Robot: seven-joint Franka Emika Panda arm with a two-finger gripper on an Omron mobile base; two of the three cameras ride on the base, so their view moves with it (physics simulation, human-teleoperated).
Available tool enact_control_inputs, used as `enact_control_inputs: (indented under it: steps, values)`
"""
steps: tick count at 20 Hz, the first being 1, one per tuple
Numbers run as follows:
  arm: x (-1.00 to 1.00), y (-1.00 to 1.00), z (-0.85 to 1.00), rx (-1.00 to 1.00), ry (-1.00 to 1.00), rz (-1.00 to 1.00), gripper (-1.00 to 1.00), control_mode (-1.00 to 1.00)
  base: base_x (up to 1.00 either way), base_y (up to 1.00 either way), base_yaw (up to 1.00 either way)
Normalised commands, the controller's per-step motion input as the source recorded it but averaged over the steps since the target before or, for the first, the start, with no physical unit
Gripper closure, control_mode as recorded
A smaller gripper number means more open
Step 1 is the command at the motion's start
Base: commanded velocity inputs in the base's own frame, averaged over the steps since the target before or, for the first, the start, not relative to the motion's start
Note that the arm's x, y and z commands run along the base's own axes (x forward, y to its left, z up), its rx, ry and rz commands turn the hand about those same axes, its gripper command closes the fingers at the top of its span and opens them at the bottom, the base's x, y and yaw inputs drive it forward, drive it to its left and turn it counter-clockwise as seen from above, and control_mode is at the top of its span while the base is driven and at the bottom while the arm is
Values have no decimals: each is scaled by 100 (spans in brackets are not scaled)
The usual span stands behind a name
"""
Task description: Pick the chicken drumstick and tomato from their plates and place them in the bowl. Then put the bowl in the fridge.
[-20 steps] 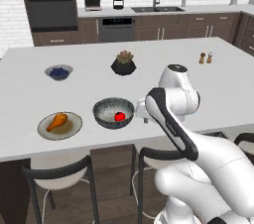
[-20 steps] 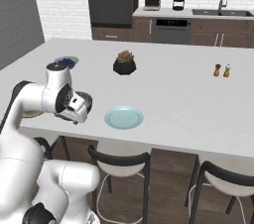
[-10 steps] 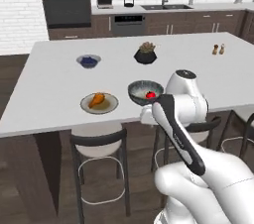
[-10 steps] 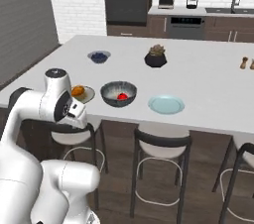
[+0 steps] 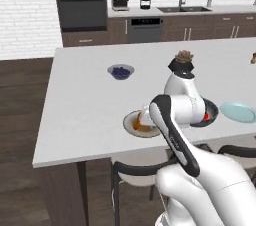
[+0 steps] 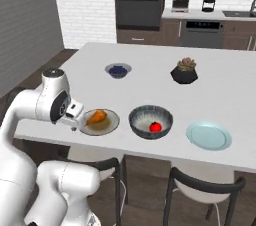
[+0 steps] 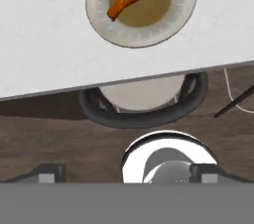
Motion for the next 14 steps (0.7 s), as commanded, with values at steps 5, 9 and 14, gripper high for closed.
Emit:
enact_control_inputs:
  steps: [5, 9, 14]
  values:
    - [0, 0, 0, 0, 0, 0, -100, 100, 100, -2, 0]
    - [100, -8, -25, 0, 28, 0, -100, -100, 0, 0, 0]
    - [100, -2, -51, -7, 24, -6, -100, -100, 0, 0, 0]
